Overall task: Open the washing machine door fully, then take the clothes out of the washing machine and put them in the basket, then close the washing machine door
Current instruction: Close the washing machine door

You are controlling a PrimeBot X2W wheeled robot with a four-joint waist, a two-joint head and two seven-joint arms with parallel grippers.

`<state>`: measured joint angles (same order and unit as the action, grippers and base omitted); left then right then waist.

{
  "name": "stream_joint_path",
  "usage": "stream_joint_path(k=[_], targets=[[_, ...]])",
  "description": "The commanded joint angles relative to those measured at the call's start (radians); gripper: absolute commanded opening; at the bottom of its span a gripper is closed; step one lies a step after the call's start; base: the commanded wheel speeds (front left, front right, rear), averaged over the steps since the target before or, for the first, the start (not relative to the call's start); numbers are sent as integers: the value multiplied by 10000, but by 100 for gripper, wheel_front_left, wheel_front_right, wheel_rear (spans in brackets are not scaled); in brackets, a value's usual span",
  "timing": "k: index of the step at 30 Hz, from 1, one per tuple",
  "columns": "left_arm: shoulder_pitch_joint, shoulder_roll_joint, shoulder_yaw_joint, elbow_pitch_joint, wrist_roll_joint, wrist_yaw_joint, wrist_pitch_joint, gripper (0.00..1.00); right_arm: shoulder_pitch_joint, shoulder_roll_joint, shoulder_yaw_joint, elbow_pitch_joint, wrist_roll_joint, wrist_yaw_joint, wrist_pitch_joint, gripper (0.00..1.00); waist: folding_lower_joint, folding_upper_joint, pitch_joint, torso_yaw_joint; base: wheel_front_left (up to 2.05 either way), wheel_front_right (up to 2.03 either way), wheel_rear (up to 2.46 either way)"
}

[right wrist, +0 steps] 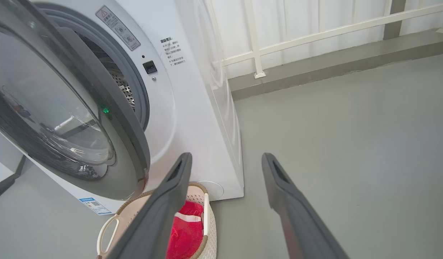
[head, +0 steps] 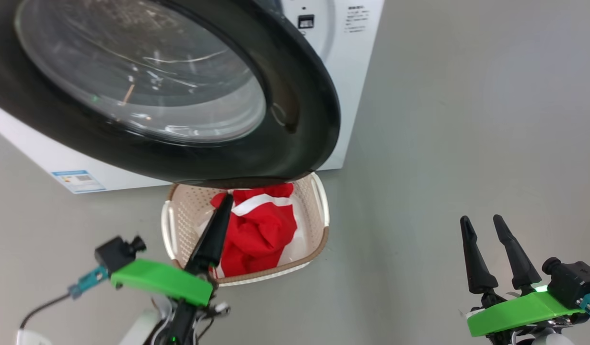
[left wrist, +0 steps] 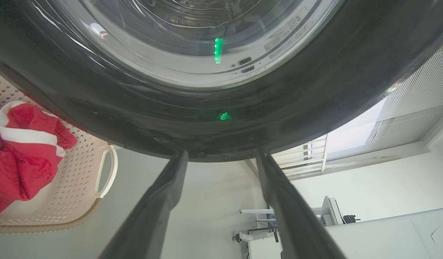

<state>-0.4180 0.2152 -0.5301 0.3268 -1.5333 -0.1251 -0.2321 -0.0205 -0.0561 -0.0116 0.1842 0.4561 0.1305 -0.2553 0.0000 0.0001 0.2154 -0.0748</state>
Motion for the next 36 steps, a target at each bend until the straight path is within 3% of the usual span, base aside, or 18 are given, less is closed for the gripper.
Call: stream_joint_path(k=[1,13,24,28,36], targets=[[217,325,301,-290,-41,-56,-150,100,120,-157,190,-247,-202,2,-65,100,0,-1,-172,245,0,0,0],[1447,620,532,-180,596,-56,-288,100,499,-264,111,-248,-245,2,-65,100,0,-1,-539,782,0,0,0],[2417,388,1751,271,2131,-56,-295,100,857,-296,113,-238,-305,2,-65,100,0,-1,-953,1190,0,0,0],[2586,405,2133,308,3063,-56,-295,100,956,-303,105,-247,-316,2,-65,100,0,-1,-1042,1297,0,0,0],[2937,69,3294,124,6236,-56,-296,100,1101,-304,114,-247,-334,2,-65,100,0,-1,-1201,1400,0,0,0]])
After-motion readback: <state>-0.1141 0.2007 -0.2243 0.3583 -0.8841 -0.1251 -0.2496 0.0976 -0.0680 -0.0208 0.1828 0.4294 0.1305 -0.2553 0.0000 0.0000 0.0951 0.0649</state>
